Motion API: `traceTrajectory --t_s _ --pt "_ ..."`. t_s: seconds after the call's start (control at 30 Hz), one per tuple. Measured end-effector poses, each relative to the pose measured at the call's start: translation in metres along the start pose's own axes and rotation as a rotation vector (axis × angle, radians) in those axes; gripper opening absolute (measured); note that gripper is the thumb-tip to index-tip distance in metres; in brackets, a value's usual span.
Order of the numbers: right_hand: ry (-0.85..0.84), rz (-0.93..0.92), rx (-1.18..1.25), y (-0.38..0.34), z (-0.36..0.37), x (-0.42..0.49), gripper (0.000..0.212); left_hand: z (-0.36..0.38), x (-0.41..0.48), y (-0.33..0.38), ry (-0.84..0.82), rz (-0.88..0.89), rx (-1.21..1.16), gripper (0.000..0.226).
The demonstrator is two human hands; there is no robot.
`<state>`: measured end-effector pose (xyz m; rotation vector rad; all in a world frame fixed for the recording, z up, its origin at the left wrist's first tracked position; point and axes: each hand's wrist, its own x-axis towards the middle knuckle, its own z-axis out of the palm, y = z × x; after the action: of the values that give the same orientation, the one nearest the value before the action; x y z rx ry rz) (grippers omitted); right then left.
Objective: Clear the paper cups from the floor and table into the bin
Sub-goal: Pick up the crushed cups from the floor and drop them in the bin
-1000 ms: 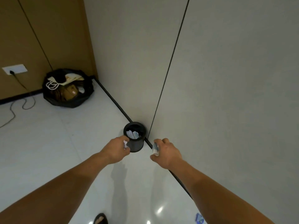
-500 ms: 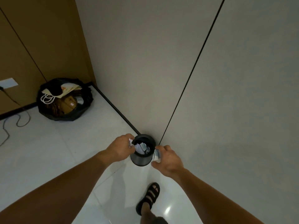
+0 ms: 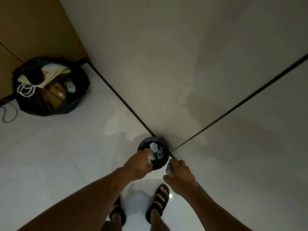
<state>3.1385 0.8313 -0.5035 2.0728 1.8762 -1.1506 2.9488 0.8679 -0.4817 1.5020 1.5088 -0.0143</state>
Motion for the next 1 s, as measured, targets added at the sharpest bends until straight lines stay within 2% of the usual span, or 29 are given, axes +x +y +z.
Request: traceTrajectory --t_s 0.1,0.2,0.4,0.5,0.6,0.77,0.87,1.0 --pt "-0.023 0.004 -0.048 0.013 0.032 0.051 0.062 0.018 0.067 -0.030 -0.068 -0.008 0.049 0.053" --pt "-0.009 0.064 -0.008 0.022 0.073 0.105 0.062 0.044 0.136 -0.065 -0.118 0.005 0.102 0.045" --pt "0.026 0.155 0.032 0.051 0.156 0.222 0.065 0.089 0.274 -0.130 -0.173 0.060 0.121 0.044" --pt "0.065 0.197 0.058 0.068 0.184 0.260 0.068 0.107 0.316 -0.156 -0.180 0.064 0.123 0.059" --pt "0.094 0.192 0.063 0.078 0.204 0.272 0.070 0.117 0.327 -0.174 -0.184 0.075 0.099 0.067" --pt "0.041 0.227 0.074 0.070 0.209 0.248 0.072 0.107 0.303 -0.182 -0.189 0.082 0.143 0.075" --pt "0.029 0.238 0.069 0.055 0.191 0.227 0.073 0.080 0.281 -0.173 -0.208 0.055 0.185 0.080" --pt "0.050 0.241 0.100 0.019 0.138 0.196 0.075 0.019 0.244 -0.133 -0.197 0.087 0.202 0.073"
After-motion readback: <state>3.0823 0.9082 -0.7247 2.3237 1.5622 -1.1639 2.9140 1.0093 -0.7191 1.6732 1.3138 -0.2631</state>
